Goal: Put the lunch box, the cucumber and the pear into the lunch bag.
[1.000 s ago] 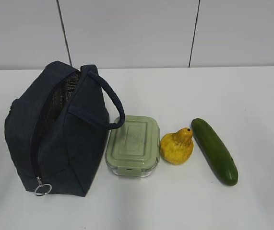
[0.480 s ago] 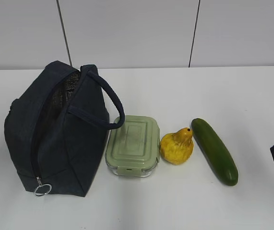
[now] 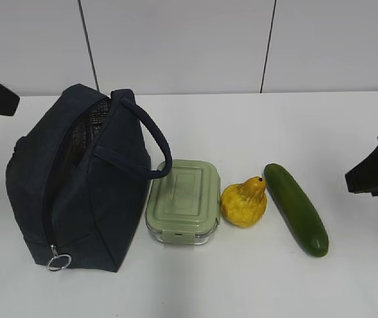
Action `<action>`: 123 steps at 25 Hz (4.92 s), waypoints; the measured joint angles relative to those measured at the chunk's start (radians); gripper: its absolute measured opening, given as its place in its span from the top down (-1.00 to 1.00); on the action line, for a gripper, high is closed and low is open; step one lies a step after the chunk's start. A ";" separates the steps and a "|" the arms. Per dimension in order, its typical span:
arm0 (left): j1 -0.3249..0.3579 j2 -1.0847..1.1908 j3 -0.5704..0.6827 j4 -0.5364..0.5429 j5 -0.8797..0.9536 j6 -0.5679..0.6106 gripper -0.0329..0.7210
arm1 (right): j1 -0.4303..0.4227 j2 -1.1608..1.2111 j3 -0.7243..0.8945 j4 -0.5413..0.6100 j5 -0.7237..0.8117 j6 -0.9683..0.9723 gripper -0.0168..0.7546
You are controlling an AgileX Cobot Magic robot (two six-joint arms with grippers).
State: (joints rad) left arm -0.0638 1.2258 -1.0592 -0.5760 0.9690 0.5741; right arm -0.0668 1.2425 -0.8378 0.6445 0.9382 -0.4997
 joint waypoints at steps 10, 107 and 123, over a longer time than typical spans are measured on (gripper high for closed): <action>0.000 0.111 -0.041 -0.008 0.033 0.001 0.27 | -0.079 0.221 -0.111 0.021 0.036 -0.081 0.07; 0.000 0.127 -0.041 0.117 0.083 -0.017 0.15 | 0.649 0.511 -0.608 0.220 -0.217 0.033 0.05; 0.000 0.227 -0.041 0.120 0.104 -0.025 0.15 | 0.682 0.555 -0.655 0.243 -0.221 0.032 0.05</action>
State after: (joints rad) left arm -0.0638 1.4525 -1.1004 -0.4559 1.0734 0.5489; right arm 0.6154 1.7977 -1.4929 0.8873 0.7172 -0.4672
